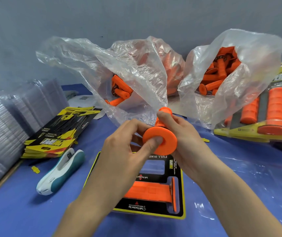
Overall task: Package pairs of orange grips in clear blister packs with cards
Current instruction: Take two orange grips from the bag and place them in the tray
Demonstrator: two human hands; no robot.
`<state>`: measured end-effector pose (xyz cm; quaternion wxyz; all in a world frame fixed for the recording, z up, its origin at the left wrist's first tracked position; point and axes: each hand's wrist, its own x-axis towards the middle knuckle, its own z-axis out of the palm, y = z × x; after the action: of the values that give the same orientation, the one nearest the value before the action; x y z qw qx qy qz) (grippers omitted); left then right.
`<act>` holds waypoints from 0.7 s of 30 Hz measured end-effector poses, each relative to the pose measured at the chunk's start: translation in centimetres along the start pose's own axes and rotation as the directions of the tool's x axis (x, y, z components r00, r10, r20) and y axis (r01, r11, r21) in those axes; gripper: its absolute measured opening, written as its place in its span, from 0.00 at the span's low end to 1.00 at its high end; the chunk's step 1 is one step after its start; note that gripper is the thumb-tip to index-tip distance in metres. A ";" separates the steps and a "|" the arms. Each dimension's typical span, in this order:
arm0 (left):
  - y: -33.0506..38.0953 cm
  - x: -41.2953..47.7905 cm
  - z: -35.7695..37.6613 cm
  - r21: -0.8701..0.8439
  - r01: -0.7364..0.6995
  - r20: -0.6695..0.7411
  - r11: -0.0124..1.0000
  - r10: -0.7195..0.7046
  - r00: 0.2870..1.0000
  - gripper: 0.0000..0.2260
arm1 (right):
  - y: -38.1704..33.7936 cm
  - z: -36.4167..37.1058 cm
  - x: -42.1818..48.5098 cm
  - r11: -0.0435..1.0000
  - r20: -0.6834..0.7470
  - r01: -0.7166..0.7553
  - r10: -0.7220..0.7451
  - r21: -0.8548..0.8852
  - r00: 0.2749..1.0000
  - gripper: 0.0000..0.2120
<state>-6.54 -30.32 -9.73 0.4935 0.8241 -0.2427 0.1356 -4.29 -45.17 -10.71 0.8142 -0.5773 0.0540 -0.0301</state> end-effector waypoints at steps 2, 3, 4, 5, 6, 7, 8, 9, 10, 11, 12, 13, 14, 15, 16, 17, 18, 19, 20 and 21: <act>0.0 0.0 -0.4 0.036 -0.042 0.001 0.998 0.042 0.999 0.03 | 0.1 0.1 0.1 0.999 -0.006 0.024 -0.025 -0.042 1.000 0.18; 0.0 0.0 -0.5 0.056 -0.066 0.007 0.996 0.065 0.998 0.02 | 0.2 0.2 0.1 0.998 -0.012 0.031 -0.031 -0.060 0.999 0.19; 0.0 0.0 -0.6 0.068 -0.082 0.014 0.994 0.081 0.997 0.02 | 0.3 0.2 0.2 0.997 -0.022 0.033 -0.035 -0.074 0.999 0.19; -0.1 -0.1 -0.7 0.074 -0.090 0.021 0.993 0.089 0.996 0.02 | 0.3 0.3 0.2 0.996 -0.034 0.033 -0.036 -0.082 0.999 0.20; -0.3 -0.1 -0.8 0.078 -0.095 0.028 0.992 0.093 0.995 0.03 | 0.4 0.3 0.2 0.996 -0.045 0.032 -0.036 -0.087 0.998 0.20; -0.4 0.0 -0.9 0.083 -0.101 0.035 0.991 0.099 0.995 0.03 | 0.5 0.3 0.3 0.995 -0.053 0.029 -0.034 -0.092 0.998 0.21; -0.5 -0.1 -1.1 0.087 -0.110 0.042 0.990 0.106 0.993 0.03 | 0.6 0.3 0.3 0.995 -0.059 0.028 -0.034 -0.098 0.998 0.22; -0.6 -0.1 -1.2 0.089 -0.121 0.048 0.989 0.117 0.992 0.03 | 0.7 0.3 0.3 0.994 -0.062 0.028 -0.035 -0.103 0.997 0.22; -0.7 -0.1 -1.3 0.089 -0.133 0.053 0.987 0.128 0.990 0.03 | 0.7 0.4 0.4 0.994 -0.062 0.030 -0.036 -0.104 0.997 0.23; -0.8 -0.2 -1.4 0.088 -0.144 0.055 0.986 0.140 0.989 0.04 | 0.7 0.4 0.5 0.994 -0.061 0.030 -0.036 -0.100 0.997 0.24; -0.9 -0.2 -1.6 0.088 -0.154 0.051 0.984 0.150 0.987 0.04 | 0.6 0.5 0.6 0.995 -0.064 0.029 -0.036 -0.097 0.997 0.25; -1.0 -0.2 -1.7 0.088 -0.162 0.042 0.983 0.159 0.986 0.04 | 0.6 0.6 0.7 0.995 -0.076 0.025 -0.032 -0.093 0.997 0.26; -1.2 -0.2 -1.9 0.078 -0.162 0.030 0.984 0.160 0.987 0.04 | 0.5 0.7 0.9 0.997 -0.096 0.018 -0.025 -0.079 0.995 0.25; -1.4 -0.1 -2.2 0.046 -0.145 0.020 0.988 0.145 0.989 0.05 | 0.3 0.6 1.0 0.999 -0.117 0.010 -0.015 -0.040 0.993 0.23; -1.7 -0.1 -2.5 -0.011 -0.113 0.012 0.993 0.114 0.993 0.05 | 0.1 0.5 1.1 1.000 -0.122 0.006 -0.003 0.022 0.992 0.20; -2.0 0.0 -2.9 -0.087 -0.071 0.005 0.994 0.072 0.997 0.05 | -0.1 0.4 1.2 0.997 -0.104 0.003 0.005 0.081 0.995 0.17; -2.4 0.0 -3.2 -0.163 -0.028 -0.001 0.986 0.028 1.000 0.06 | -0.2 0.3 1.1 0.993 -0.069 0.000 0.008 0.119 0.998 0.15; -2.7 0.1 -3.5 -0.224 0.002 -0.012 0.975 -0.005 1.000 0.07 | -0.3 0.2 1.1 0.990 -0.029 -0.004 0.008 0.144 1.000 0.14; -3.1 0.2 -3.6 -0.263 0.014 -0.033 0.965 -0.023 0.999 0.08 | -0.3 0.2 1.0 0.985 0.004 -0.006 0.005 0.172 1.000 0.13; -3.5 0.2 -3.8 -0.285 0.009 -0.064 0.959 -0.028 0.998 0.09 | -0.2 0.3 0.9 0.979 0.027 -0.007 0.001 0.204 1.000 0.13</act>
<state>-4.46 -25.69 -10.47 0.6159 0.7419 -0.2352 0.1222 -3.36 -45.06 -10.44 0.8697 -0.4912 0.0408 -0.0261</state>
